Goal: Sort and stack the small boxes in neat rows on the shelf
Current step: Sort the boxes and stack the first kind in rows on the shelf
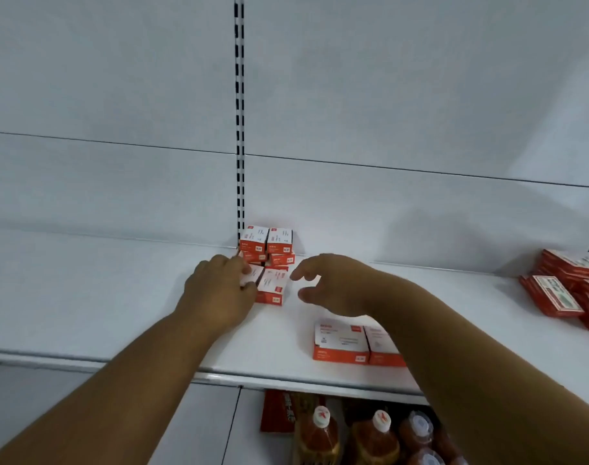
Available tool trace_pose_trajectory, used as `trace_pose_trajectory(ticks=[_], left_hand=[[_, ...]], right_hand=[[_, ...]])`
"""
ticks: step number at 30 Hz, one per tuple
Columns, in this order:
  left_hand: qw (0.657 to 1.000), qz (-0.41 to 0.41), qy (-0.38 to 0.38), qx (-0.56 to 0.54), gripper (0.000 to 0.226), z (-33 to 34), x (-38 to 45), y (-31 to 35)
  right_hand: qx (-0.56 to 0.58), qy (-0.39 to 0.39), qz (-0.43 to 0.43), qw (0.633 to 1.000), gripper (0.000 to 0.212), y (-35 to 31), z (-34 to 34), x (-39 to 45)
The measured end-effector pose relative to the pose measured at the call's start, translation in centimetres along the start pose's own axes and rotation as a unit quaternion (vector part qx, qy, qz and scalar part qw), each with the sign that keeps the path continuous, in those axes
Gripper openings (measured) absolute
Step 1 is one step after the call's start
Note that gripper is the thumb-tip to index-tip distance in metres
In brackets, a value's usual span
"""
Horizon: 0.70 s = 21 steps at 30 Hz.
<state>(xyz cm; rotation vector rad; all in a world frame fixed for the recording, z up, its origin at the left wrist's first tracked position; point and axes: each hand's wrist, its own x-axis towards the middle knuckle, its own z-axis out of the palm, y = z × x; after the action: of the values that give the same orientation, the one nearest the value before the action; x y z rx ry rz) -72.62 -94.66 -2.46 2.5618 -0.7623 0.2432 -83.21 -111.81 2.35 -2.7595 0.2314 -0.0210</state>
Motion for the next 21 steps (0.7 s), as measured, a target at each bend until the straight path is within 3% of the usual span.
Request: trace_pose_trajectory(ticks=[4,9,12,16,18,21], left_hand=[[1.000,0.008,-0.002,-0.017,0.036,0.4,0.1,-0.5],[0.992,0.038,-0.025,-0.119,0.026,0.3,-0.1,-1.1],[0.988,0.041,-0.042,-0.146,0.037,0.1,-0.2,-1.2],[0.990,0.062,-0.040,-0.117,0.052,0.2,-0.4,-1.1],[0.982,0.064,-0.037,-0.176,0.048,0.1,-0.4,-1.3],[0.960,0.047,-0.034,-0.275,0.050,-0.4,-0.4,-1.6]], right_hand=[[-0.046,-0.052,-0.006,0.998,0.045,-1.5,0.7,2.2],[-0.069,-0.028,0.009,0.997,0.030,-3.1,0.8,2.4],[-0.078,-0.015,0.018,0.997,0.031,-3.7,0.9,2.0],[0.000,0.025,0.059,0.998,0.055,-3.3,1.3,1.5],[0.072,0.071,0.094,0.990,0.068,-2.9,1.6,1.2],[0.247,0.141,0.120,0.951,0.068,-2.6,1.9,0.4]])
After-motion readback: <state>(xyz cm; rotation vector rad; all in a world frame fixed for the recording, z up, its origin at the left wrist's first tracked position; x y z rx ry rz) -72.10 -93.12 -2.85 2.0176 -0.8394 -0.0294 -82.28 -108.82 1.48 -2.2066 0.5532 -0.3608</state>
